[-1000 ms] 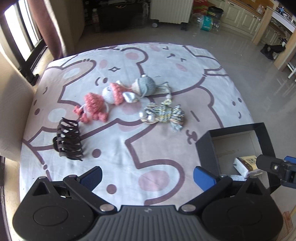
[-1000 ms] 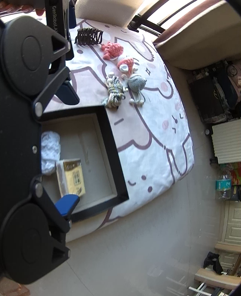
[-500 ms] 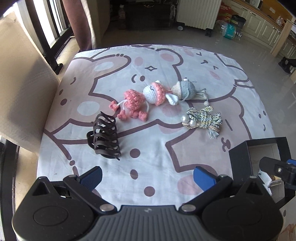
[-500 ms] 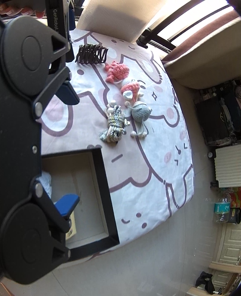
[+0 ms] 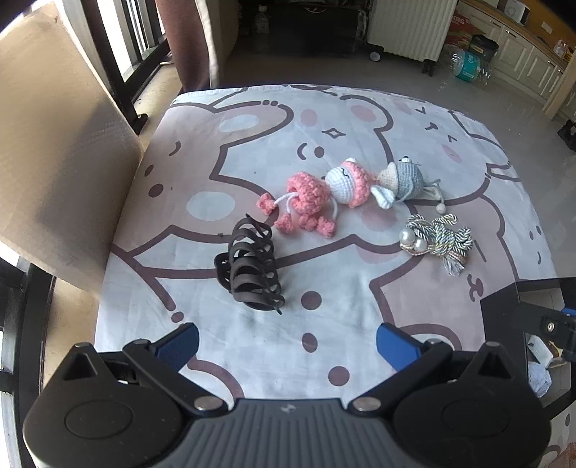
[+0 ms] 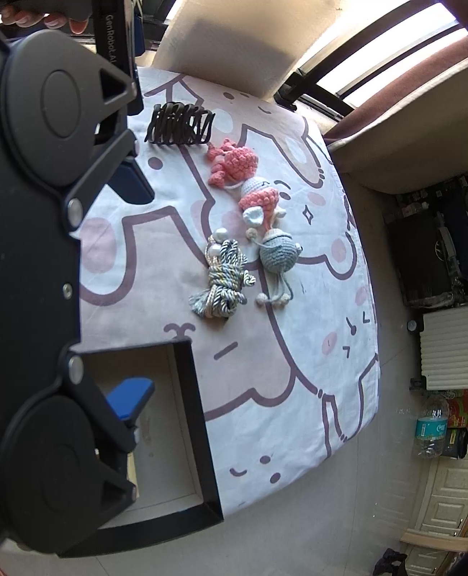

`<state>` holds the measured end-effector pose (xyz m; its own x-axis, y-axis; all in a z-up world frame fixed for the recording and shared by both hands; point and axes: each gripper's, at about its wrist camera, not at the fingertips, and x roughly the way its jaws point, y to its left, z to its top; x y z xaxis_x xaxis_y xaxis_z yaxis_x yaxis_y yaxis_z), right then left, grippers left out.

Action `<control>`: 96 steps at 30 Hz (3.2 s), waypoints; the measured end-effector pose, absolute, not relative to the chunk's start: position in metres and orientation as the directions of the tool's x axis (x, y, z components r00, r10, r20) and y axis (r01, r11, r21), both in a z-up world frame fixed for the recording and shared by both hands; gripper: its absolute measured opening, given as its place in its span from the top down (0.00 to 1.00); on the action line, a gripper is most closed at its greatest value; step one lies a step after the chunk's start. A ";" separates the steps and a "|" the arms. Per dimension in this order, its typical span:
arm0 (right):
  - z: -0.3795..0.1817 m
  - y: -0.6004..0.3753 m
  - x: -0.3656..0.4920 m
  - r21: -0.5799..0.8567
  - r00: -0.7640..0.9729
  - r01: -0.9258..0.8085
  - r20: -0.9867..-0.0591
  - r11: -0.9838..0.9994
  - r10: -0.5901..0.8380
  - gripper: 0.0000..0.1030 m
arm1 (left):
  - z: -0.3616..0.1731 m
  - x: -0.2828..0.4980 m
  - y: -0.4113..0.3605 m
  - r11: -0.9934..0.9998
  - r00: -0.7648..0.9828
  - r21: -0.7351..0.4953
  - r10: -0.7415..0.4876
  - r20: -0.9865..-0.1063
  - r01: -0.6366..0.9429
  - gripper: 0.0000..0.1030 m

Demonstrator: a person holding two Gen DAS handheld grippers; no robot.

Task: Organize objects
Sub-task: 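Move the right tool toward the twisted rope toy, then close the left gripper on the brown claw clip while the right gripper grasps the rope toy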

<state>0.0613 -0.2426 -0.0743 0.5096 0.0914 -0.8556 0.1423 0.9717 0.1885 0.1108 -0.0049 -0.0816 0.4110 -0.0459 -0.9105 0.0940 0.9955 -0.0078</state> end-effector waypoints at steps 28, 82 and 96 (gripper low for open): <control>-0.100 -0.235 0.133 0.196 0.571 0.164 -0.818 0.967 0.069 0.00 | -0.115 0.173 0.048 0.997 0.436 -0.076 -0.070 -0.897 0.004 0.02; -0.168 -0.234 0.191 0.249 0.442 0.236 -0.888 0.939 0.124 0.26 | -0.170 0.194 0.029 0.993 0.359 -0.113 -0.116 -0.926 0.030 0.54; -0.149 -0.238 0.165 0.272 0.446 0.209 -0.881 0.939 0.156 0.49 | -0.148 0.177 0.019 0.991 0.365 -0.123 -0.136 -0.921 0.058 0.54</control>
